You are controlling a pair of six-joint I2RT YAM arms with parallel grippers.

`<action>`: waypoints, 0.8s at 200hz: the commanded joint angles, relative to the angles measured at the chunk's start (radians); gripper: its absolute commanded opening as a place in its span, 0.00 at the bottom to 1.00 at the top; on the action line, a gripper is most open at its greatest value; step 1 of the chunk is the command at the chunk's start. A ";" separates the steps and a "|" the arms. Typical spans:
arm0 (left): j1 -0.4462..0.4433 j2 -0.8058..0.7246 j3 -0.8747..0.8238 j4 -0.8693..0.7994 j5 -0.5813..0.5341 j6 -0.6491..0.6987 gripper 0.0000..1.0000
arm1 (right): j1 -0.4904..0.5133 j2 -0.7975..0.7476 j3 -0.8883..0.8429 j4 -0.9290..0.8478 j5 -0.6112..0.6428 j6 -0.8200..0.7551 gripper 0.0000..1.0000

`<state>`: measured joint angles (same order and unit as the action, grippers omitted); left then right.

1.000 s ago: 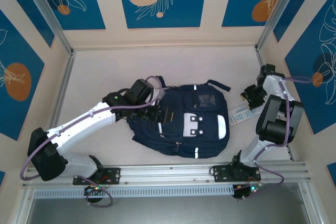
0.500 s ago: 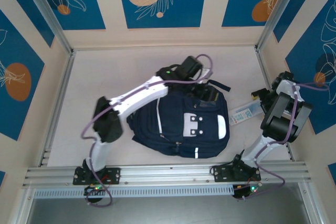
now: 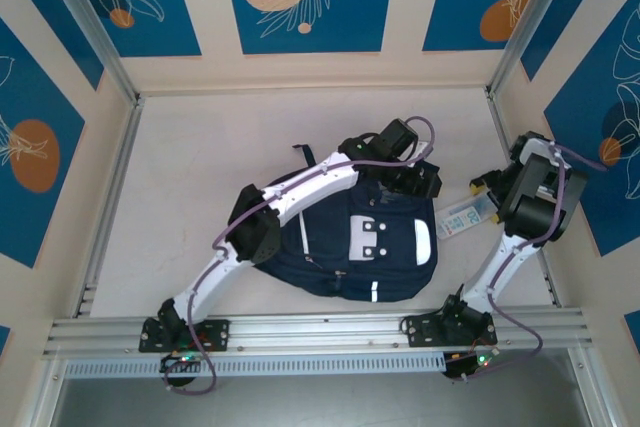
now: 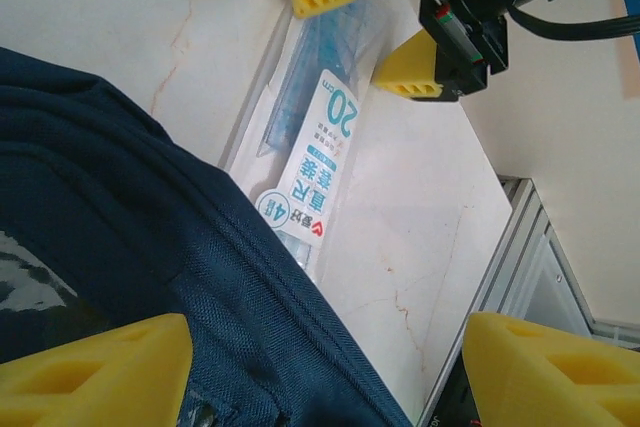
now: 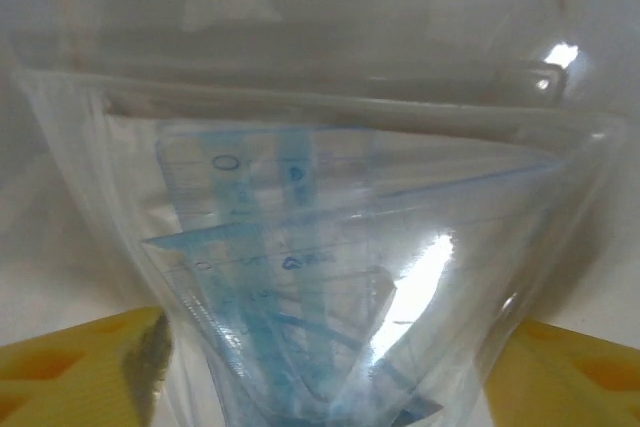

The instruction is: Pack books, pencil case, and school supplies into a backpack

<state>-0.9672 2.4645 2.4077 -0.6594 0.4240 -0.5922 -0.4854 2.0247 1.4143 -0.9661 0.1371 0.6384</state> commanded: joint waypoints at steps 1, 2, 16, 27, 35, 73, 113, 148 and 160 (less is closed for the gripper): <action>0.003 -0.006 0.034 -0.059 -0.034 0.045 0.72 | 0.043 0.058 -0.006 -0.044 -0.037 -0.027 0.70; 0.005 -0.007 0.034 -0.060 -0.035 0.045 0.72 | 0.044 0.059 -0.006 -0.044 -0.037 -0.026 0.69; 0.021 -0.037 -0.023 -0.060 -0.045 0.041 0.72 | 0.057 0.057 -0.008 -0.049 -0.034 -0.023 0.64; 0.036 -0.074 -0.096 -0.036 -0.050 0.040 0.72 | 0.067 0.060 -0.007 -0.055 -0.037 -0.020 0.61; 0.045 -0.107 -0.152 -0.013 -0.058 0.041 0.72 | 0.073 0.059 -0.007 -0.056 -0.043 -0.020 0.60; 0.069 -0.223 -0.301 0.012 -0.082 0.083 0.72 | 0.064 0.013 -0.028 -0.028 -0.070 -0.010 0.48; 0.069 -0.265 -0.380 0.028 -0.073 0.087 0.73 | 0.014 -0.049 -0.036 0.040 -0.202 -0.063 0.31; 0.070 -0.288 -0.420 0.036 -0.080 0.074 0.73 | 0.028 -0.032 -0.034 0.108 -0.348 -0.130 0.12; 0.071 -0.296 -0.428 0.028 -0.085 0.077 0.73 | 0.052 -0.003 -0.011 0.096 -0.361 -0.151 0.05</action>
<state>-0.9005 2.2147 2.0048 -0.6247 0.3573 -0.5308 -0.4679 1.9903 1.3872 -0.8951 -0.0910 0.5419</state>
